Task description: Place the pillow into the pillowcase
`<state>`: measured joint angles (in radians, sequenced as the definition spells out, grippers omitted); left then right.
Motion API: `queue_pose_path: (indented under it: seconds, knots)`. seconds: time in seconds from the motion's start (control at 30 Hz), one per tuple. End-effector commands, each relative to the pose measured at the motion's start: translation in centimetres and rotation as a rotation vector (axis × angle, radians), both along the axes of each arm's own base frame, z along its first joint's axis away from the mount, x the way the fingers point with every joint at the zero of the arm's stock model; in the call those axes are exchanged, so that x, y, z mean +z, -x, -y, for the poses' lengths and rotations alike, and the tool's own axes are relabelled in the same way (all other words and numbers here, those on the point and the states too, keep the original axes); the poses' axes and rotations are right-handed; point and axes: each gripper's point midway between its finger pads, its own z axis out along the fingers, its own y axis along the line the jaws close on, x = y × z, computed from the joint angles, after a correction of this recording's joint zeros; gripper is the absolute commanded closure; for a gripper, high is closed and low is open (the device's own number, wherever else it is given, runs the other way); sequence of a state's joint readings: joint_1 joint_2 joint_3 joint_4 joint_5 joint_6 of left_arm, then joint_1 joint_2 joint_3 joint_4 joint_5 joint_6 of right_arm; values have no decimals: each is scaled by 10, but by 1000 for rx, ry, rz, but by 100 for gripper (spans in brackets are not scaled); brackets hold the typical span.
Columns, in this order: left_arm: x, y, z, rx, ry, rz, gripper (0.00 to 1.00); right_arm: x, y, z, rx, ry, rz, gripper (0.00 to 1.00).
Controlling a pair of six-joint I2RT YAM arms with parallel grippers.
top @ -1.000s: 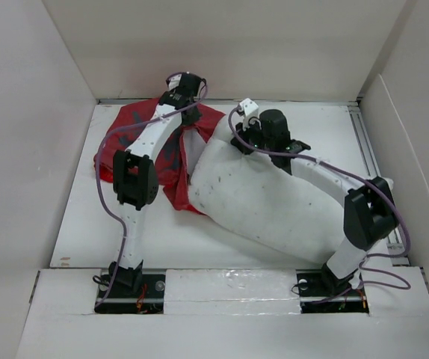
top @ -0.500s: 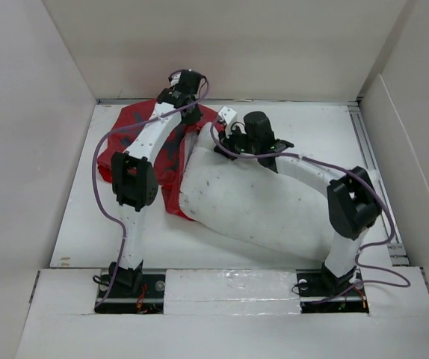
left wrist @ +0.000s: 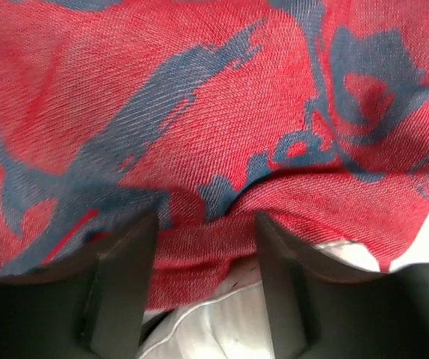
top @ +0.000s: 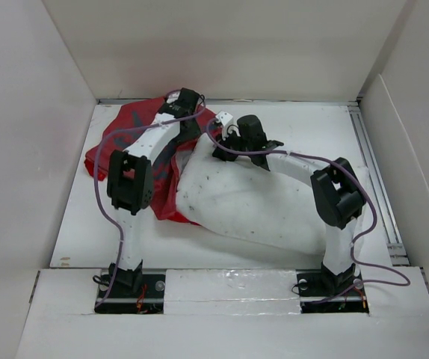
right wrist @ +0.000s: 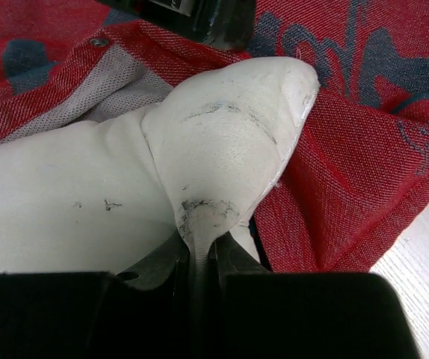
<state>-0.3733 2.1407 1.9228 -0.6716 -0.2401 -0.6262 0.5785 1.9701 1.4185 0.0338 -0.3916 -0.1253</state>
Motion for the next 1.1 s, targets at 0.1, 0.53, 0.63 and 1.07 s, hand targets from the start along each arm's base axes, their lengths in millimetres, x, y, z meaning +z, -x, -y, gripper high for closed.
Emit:
queue_pose_path:
  seconds: [0.1,0.53,0.63,1.07]
  knots:
    - [107,3,-31,72,-56,218,25,-17,6,3,-23,23,-56,100]
    - [29,70,-25,-84,-47,-21,30,-17,4,10,-30,10,-68,100]
    - [22,80,-21,-97,-26,-31,30,-17,4,10,-30,10,-68,100]
    - [19,47,-21,-53,-42,110,23,-17,20,-3,7,16,-74,100]
